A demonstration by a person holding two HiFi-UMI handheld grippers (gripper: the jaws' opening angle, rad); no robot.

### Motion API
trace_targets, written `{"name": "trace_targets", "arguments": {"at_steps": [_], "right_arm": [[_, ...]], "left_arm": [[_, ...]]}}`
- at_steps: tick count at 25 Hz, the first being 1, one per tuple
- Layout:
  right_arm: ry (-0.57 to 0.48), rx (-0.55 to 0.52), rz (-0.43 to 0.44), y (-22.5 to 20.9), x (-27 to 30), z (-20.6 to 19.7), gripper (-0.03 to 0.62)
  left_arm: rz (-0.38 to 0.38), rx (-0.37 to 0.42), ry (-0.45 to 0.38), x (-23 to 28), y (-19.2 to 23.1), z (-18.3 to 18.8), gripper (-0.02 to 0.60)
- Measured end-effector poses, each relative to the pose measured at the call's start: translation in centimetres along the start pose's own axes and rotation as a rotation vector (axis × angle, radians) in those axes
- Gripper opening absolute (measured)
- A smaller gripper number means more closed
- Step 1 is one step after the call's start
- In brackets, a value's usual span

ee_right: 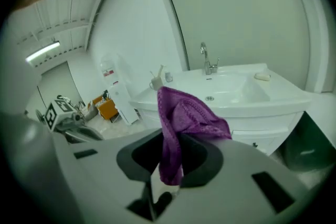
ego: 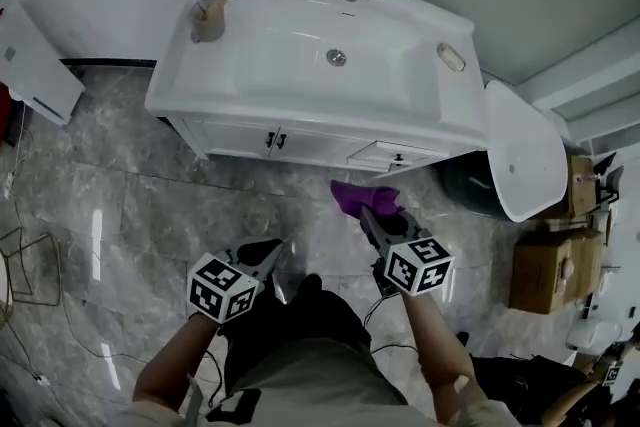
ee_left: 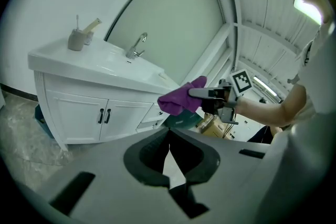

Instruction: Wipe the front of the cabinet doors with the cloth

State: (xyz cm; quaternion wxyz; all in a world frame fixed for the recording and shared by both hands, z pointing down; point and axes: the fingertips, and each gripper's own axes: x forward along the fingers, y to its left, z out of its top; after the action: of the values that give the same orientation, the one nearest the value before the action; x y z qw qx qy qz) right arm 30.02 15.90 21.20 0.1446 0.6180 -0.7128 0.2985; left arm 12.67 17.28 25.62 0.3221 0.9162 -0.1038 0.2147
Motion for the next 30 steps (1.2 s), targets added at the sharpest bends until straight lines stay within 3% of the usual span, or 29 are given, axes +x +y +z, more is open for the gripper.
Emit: {"name": "trace_targets", "arguments": {"at_steps": [5,8,12,16,25,30], "right_arm": [[0.025,-0.067,-0.069,-7.0,8.5,-0.5,0.074],[0.036,-0.057,-0.121,-12.0,13.1,-2.7,0.074],[0.059,-0.05,-0.186,-18.0,18.4,-6.3,0.074],[0.085,-0.074,-0.221,-22.2,23.0,-9.5,0.074],[0.219,-0.168,-0.211,-25.1,31.8,-20.1,0.071],[0.301,-0.214,-0.196,-26.2,36.8,-26.0,0.069]], "left_arm": [[-0.028,0.002,0.054,4.4,0.9,-0.7,0.02],[-0.004,-0.03,0.07,7.3,1.7,-2.5,0.02],[0.043,-0.217,0.026,11.4,3.0,-5.5,0.02],[0.031,-0.384,-0.03,16.3,3.5,-8.6,0.02],[0.108,-0.63,-0.119,23.6,9.5,-15.1,0.02],[0.11,-0.844,-0.155,24.9,14.4,-18.2,0.02]]}}
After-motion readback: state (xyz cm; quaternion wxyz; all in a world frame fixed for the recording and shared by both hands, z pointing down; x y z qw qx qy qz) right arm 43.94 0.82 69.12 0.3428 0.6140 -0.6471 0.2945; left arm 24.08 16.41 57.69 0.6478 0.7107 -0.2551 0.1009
